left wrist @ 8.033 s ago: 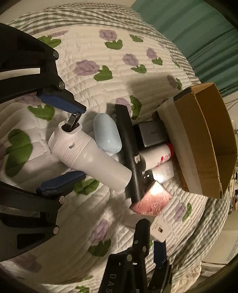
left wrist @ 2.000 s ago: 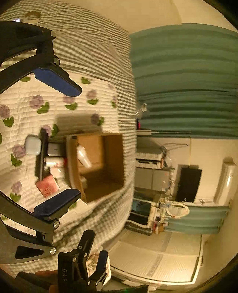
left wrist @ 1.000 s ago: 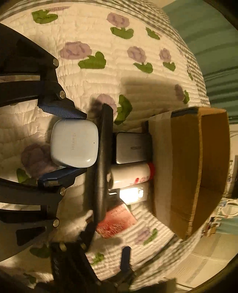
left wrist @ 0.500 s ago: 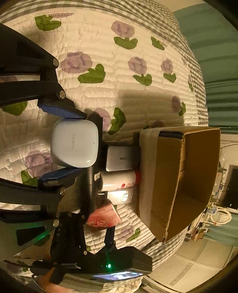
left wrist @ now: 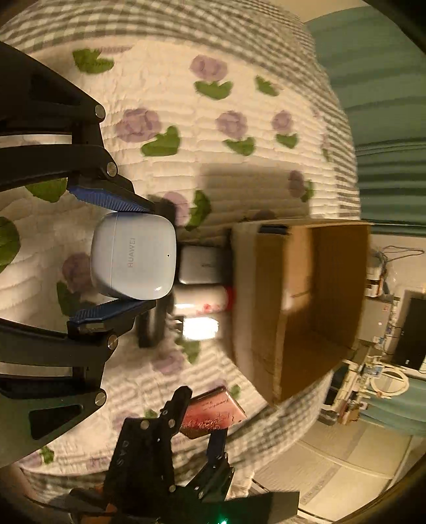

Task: Organize rigid objects
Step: 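Lift both items over the box and open both tools to drop them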

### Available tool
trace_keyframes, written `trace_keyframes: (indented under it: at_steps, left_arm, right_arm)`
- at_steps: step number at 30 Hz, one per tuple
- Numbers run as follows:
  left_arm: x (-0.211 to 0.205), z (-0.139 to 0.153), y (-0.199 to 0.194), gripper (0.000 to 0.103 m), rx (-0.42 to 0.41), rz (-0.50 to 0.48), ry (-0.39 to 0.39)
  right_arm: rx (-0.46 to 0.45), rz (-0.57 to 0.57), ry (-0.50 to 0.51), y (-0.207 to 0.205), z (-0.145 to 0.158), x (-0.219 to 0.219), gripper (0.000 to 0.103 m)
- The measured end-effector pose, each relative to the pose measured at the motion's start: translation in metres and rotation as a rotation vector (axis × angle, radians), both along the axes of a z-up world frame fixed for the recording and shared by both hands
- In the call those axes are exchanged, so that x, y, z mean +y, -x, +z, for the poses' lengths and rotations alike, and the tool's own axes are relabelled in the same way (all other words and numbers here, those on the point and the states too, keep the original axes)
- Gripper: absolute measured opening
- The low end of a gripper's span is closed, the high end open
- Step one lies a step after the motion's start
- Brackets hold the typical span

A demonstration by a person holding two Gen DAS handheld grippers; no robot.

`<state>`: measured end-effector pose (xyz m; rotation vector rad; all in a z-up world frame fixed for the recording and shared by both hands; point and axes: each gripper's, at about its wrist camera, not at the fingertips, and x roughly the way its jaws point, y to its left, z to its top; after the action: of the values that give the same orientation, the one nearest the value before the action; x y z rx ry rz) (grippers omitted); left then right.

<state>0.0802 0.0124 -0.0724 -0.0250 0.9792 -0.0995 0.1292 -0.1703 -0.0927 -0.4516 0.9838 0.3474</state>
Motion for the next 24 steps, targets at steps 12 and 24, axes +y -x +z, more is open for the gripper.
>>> trace_keyframes:
  at_steps: [12, 24]
  left_arm:
    - [-0.007, 0.114, -0.039, 0.051, -0.181, -0.019, 0.02]
    - [-0.025, 0.07, -0.153, 0.051, -0.165, -0.058, -0.037]
  right_arm:
    - [-0.22, -0.006, -0.106, -0.006, 0.152, -0.022, 0.068]
    - [-0.266, -0.005, -0.157, -0.103, 0.164, -0.007, 0.068]
